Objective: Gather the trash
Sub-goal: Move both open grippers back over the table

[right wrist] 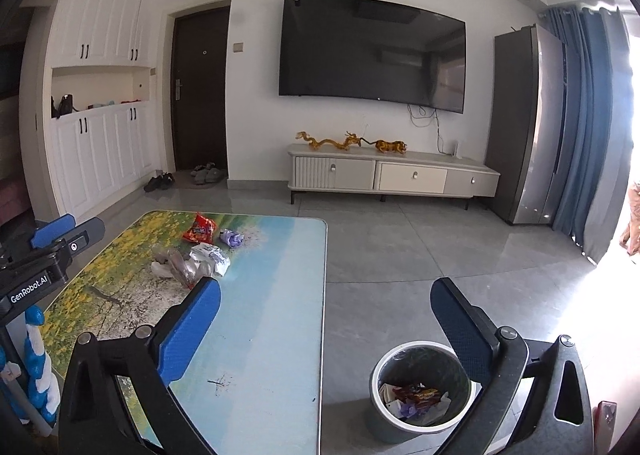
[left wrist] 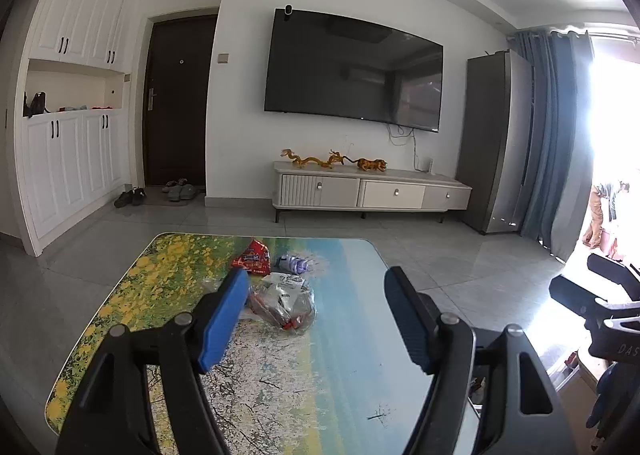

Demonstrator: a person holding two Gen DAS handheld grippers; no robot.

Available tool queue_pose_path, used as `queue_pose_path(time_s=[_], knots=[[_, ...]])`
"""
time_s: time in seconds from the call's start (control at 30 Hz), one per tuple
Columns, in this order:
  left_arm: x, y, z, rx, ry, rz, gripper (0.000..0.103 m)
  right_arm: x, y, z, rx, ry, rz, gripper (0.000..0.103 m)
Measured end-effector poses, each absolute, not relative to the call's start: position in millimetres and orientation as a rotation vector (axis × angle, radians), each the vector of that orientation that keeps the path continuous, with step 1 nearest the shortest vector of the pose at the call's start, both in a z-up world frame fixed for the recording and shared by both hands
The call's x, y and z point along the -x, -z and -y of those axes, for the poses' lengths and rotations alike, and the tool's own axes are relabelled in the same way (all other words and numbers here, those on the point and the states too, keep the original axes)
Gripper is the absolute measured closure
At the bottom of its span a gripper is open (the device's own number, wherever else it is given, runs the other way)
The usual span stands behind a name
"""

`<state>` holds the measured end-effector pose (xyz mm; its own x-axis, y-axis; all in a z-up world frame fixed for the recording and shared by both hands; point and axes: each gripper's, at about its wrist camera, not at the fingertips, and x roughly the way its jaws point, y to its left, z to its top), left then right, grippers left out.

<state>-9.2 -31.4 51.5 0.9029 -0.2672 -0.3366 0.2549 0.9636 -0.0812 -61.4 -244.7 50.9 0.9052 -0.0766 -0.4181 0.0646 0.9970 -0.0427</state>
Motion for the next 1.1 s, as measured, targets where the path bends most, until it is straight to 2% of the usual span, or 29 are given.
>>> queue_pose_path(time_s=[0.3,1.1], knots=[[9.5,-54.0,5.1,0.093,0.242,-0.356,0.034,72.6,-60.7,240.7,0.01,0.045,-0.381,0.0],[-37.7,-17.0,-38.7,0.112,0.156,-0.437,0.034,28.2,-25.8,239.1,-0.017,-0.023,-0.498,0.0]])
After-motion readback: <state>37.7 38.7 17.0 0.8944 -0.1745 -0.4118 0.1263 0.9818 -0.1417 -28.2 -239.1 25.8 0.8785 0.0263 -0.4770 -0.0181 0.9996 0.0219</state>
